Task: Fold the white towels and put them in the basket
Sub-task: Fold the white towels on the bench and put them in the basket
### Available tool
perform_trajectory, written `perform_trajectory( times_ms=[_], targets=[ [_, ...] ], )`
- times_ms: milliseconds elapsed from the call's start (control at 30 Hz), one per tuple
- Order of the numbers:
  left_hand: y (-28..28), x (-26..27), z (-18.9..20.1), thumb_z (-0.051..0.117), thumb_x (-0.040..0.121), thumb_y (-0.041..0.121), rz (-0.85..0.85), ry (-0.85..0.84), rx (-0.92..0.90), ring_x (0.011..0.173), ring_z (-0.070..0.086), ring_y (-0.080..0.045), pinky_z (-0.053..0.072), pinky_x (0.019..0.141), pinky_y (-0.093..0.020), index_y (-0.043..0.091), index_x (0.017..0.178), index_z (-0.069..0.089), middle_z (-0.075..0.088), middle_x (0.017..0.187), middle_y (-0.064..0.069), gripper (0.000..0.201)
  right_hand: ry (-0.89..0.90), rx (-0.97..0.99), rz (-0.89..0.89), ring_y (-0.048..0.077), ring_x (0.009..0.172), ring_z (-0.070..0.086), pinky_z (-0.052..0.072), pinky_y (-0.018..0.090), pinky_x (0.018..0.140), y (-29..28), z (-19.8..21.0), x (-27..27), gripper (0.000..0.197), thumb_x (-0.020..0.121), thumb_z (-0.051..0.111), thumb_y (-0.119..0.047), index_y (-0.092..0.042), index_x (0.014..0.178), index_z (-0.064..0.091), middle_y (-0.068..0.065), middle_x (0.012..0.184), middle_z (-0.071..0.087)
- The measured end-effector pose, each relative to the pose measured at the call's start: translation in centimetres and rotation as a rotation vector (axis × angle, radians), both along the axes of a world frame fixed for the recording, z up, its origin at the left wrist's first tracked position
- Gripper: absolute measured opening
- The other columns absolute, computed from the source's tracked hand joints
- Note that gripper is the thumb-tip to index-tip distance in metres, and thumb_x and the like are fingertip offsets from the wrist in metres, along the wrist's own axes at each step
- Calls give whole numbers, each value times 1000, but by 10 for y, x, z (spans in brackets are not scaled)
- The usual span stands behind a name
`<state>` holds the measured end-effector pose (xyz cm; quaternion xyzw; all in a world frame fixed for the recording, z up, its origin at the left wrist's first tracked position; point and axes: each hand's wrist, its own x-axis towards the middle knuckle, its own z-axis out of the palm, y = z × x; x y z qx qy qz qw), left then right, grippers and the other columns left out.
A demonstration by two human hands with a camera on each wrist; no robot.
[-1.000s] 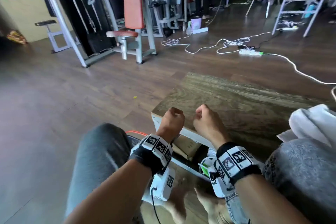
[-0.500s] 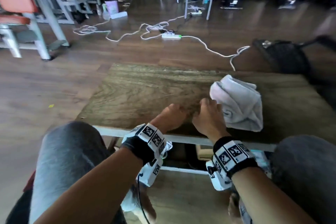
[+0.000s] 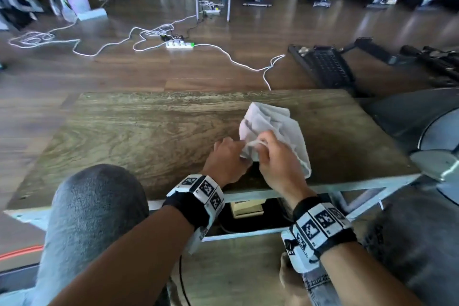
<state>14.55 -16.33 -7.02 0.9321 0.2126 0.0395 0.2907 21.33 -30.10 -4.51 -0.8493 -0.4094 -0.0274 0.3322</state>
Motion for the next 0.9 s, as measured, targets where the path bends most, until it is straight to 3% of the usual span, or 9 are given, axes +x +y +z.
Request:
perform_trajectory(
  times_ms=[100,200,300,433,533,633,767,833,900],
  targets=[
    [5,10,33,49,90,31,153,-242,-149,75,63,-26,44,62,-29,20,79,58,64,80,-6,19,40,114,19,17,72,59,42,33,61,7,23,19,18,102,49,-36,-19,108,53,-3,84,63],
    [18,9,63,48,89,27,281,-462,-249,77,60,-27,44,64,-31,7,92,60,67,84,-9,23,106,-83,102,18,77,65,53,39,67,10,44,50,17,93,62,-45,-31,101,57,-4,87,67],
    [33,0,83,50,88,20,379,-625,-332,70,54,-21,51,65,-40,6,87,57,59,73,-2,16,106,-299,50,24,79,67,57,47,71,4,56,71,22,93,63,-42,-20,88,64,0,83,68],
    [55,-20,90,55,89,46,482,-757,-466,66,59,-28,56,70,-56,4,86,56,55,73,-2,41,101,-175,-124,30,73,64,55,46,66,1,62,82,44,88,62,-57,-16,76,56,4,75,65],
    [68,-33,91,56,88,48,533,-836,-567,70,56,-31,57,72,-50,7,76,49,49,75,-6,43,44,-104,-151,26,64,56,41,35,55,8,68,69,62,79,64,-71,-12,68,49,1,65,58],
    [73,-43,93,55,88,47,558,-934,-660,69,42,-22,46,61,-42,13,81,51,40,75,-7,34,18,-56,-160,28,69,56,38,33,56,14,75,59,59,81,67,-66,-10,75,51,2,70,61],
    [75,-55,100,47,99,36,654,-997,-631,48,39,-8,37,52,-26,18,72,41,37,51,12,33,-9,-5,-217,31,97,63,52,38,73,22,71,59,12,88,67,-32,-28,100,65,2,102,68],
    [86,-65,101,48,98,34,735,-1002,-597,47,43,-7,40,50,-26,21,67,40,41,51,12,34,-57,9,-275,35,109,58,51,43,79,23,68,55,24,87,68,-36,-29,109,60,7,115,60],
    [99,-76,99,48,94,34,821,-989,-662,64,59,-20,53,60,-37,19,75,50,56,67,-1,24,16,-95,-311,36,113,57,50,45,83,22,62,53,49,85,68,-53,-22,119,52,9,121,56]
  ],
)
